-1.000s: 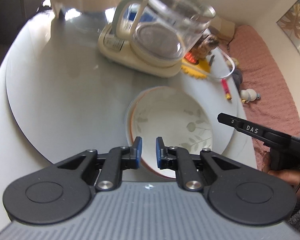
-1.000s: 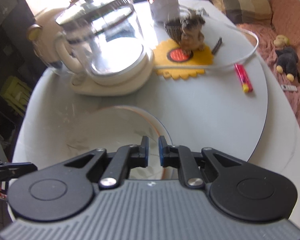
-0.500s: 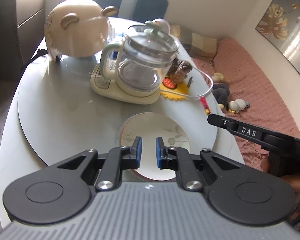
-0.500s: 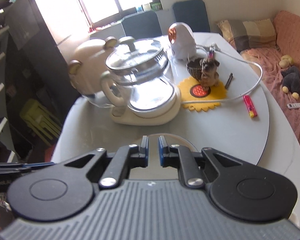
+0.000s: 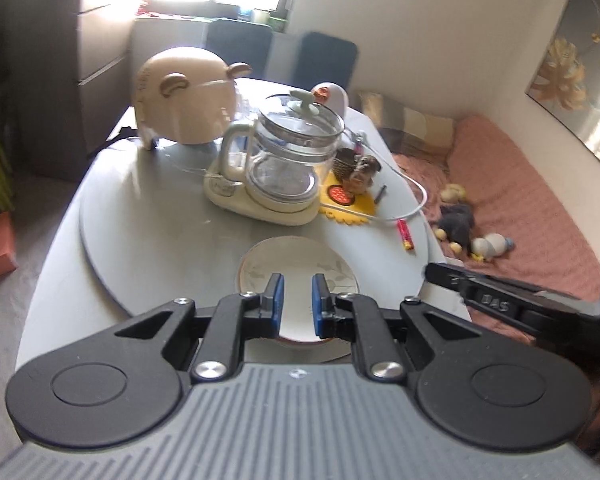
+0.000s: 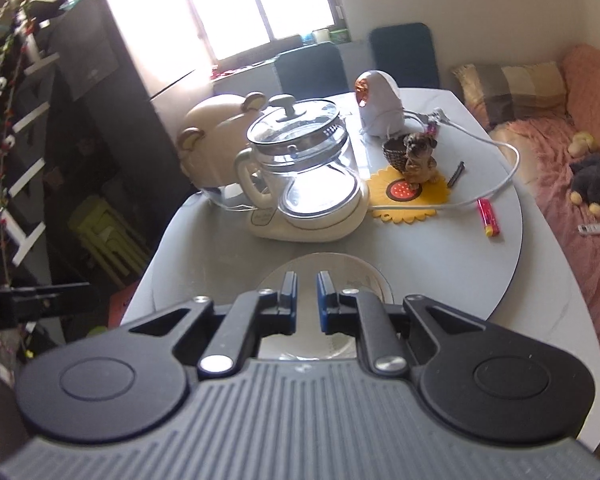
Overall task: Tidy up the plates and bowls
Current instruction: 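Raise both grippers away from the stack and turn toward the white plastic bowls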
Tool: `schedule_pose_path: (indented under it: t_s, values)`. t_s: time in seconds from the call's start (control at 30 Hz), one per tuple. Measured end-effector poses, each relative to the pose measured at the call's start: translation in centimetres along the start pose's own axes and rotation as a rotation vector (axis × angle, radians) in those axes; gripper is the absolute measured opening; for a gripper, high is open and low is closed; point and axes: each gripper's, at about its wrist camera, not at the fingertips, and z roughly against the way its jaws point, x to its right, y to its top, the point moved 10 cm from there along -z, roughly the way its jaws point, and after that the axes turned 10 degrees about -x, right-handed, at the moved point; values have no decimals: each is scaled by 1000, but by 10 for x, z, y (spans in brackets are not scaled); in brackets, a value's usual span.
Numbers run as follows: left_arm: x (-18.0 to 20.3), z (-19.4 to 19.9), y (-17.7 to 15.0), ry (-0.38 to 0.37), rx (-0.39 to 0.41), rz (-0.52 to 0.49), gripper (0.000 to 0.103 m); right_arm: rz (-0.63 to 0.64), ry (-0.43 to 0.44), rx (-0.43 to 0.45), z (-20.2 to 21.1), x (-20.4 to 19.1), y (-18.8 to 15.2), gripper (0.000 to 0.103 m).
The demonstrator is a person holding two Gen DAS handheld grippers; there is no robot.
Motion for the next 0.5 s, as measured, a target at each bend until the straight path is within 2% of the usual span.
schedule_pose_path:
  t_s: [0.2, 0.37, 0.5]
  values:
    - [25, 33, -30, 39, 46, 39, 15, 106, 43, 39, 46, 3, -10, 13]
    - [39, 50, -58, 48, 58, 82, 15, 95, 89, 36, 70, 8, -27, 13]
    - [42, 52, -81, 63, 37, 123, 15, 91, 120, 19, 79, 7, -46, 13]
